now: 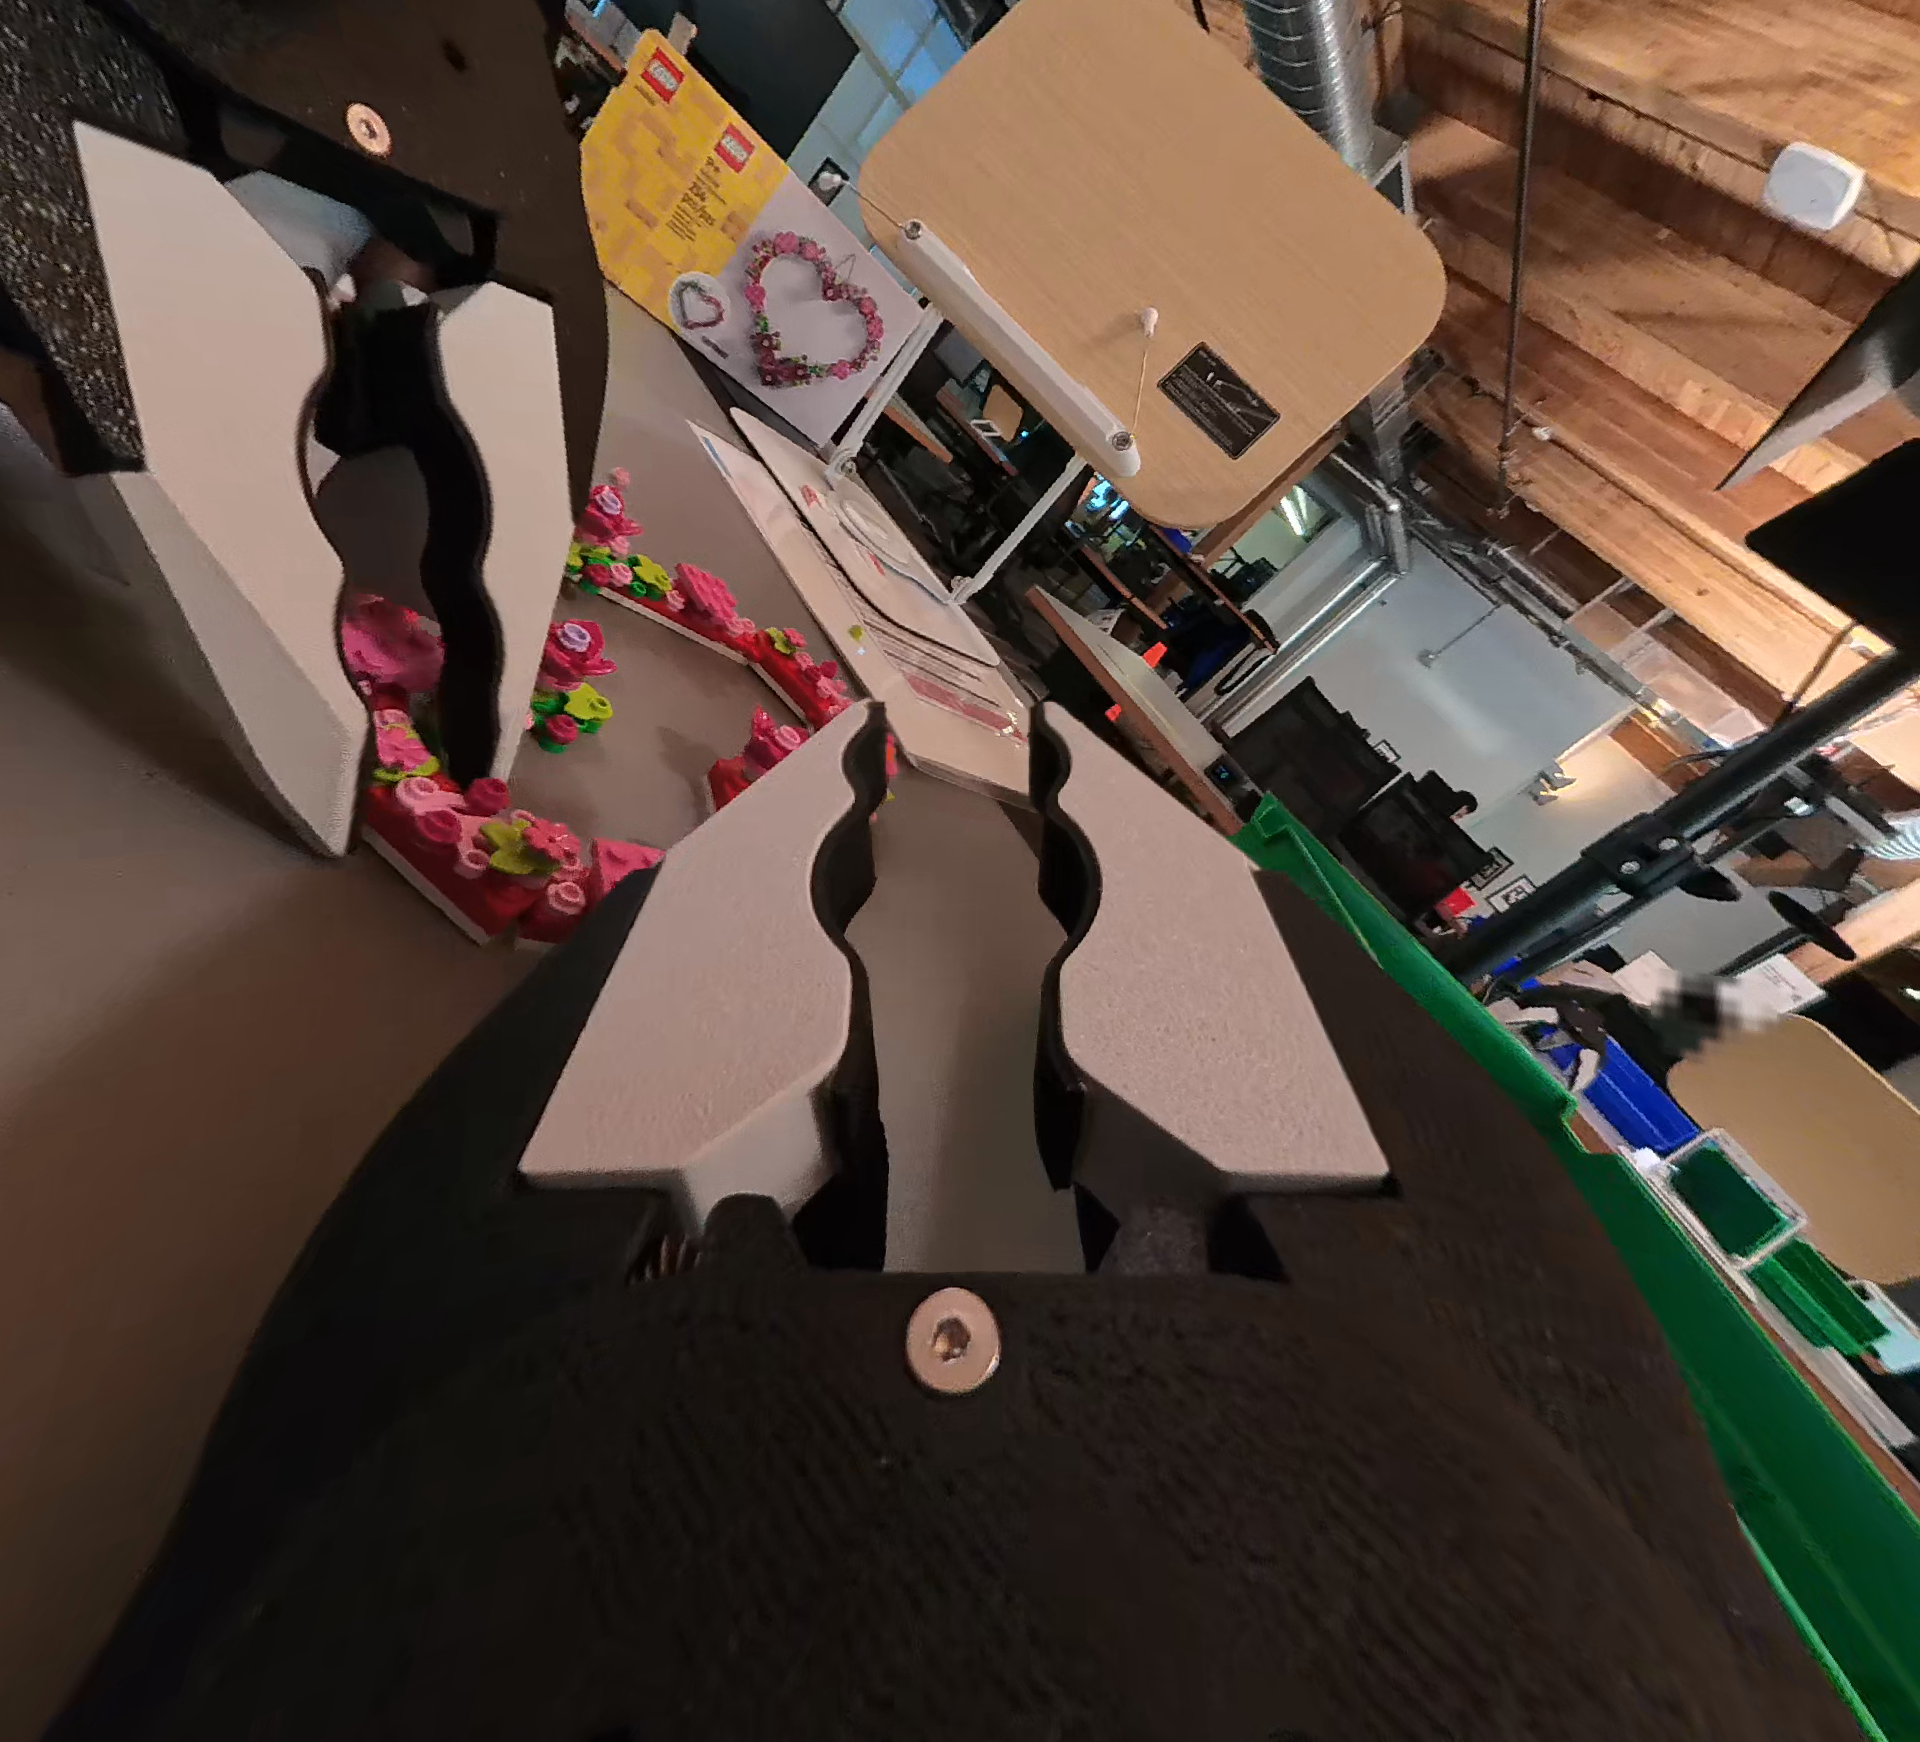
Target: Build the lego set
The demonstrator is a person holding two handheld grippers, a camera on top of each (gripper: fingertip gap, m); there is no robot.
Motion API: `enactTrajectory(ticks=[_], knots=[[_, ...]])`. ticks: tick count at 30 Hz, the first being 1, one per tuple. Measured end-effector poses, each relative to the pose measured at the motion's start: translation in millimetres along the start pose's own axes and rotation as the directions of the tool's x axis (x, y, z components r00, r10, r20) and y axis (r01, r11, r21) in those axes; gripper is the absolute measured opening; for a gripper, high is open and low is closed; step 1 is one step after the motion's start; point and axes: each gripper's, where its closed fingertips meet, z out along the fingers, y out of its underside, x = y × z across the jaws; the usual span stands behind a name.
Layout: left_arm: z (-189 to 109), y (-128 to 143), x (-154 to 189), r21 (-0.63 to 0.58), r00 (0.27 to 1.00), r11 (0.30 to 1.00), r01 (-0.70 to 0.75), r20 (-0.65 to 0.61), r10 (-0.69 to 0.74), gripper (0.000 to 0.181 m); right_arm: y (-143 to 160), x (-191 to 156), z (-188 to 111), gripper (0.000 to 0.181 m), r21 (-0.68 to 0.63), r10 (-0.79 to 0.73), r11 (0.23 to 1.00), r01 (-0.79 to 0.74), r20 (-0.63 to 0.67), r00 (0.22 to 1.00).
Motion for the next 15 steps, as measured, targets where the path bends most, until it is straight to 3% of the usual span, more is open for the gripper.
enactTrajectory(ticks=[6, 11, 15], knots=[[0, 0, -2, 0.005, 1.0, 1.0, -0.017, 0.009, 0.017, 0.016, -1, -9, -1, 0.025, -0.005, -0.051, 0.999, 0.051, 0.037, 0.998], [0, 0, -4, 0.008, 0.999, 0.999, -0.039, 0.014, 0.039, 0.016, 21, -5, -9, 0.027, -0.078, -0.207, 0.974, 0.212, 0.074, 0.976], [-2, 2, -5, 0.009, 0.999, 0.999, -0.049, 0.004, 0.049, 0.016, 34, -18, -18, 0.035, -0.1, -0.361, 0.918, 0.384, 0.192, 0.913]])
